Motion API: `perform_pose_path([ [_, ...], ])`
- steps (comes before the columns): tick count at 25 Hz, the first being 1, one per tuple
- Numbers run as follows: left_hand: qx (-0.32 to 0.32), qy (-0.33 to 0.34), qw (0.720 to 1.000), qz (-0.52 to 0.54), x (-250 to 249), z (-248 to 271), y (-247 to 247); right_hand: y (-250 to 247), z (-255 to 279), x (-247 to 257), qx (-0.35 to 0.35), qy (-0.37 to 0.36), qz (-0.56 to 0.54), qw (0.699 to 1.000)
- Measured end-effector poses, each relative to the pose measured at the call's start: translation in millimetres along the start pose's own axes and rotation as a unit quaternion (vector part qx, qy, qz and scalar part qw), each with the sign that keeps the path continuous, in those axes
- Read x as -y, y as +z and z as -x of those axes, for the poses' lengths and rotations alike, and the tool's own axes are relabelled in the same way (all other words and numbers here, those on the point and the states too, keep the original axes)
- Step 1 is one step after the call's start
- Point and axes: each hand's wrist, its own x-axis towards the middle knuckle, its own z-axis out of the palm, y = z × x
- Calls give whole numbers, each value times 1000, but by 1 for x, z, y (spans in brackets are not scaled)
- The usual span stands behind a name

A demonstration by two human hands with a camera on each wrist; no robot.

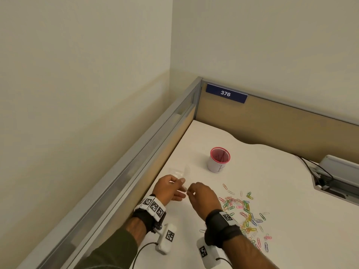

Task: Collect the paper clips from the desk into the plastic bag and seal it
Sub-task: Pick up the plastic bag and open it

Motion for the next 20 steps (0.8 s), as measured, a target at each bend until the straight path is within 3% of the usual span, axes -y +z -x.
perform_pose_path([
  [10, -93, 40, 995, -18, 13, 53, 65, -17, 27, -35, -27, -28, -134, 990],
  [20, -102, 69, 992, -14, 15, 61, 72, -22, 36, -36, -37, -43, -166, 985],
])
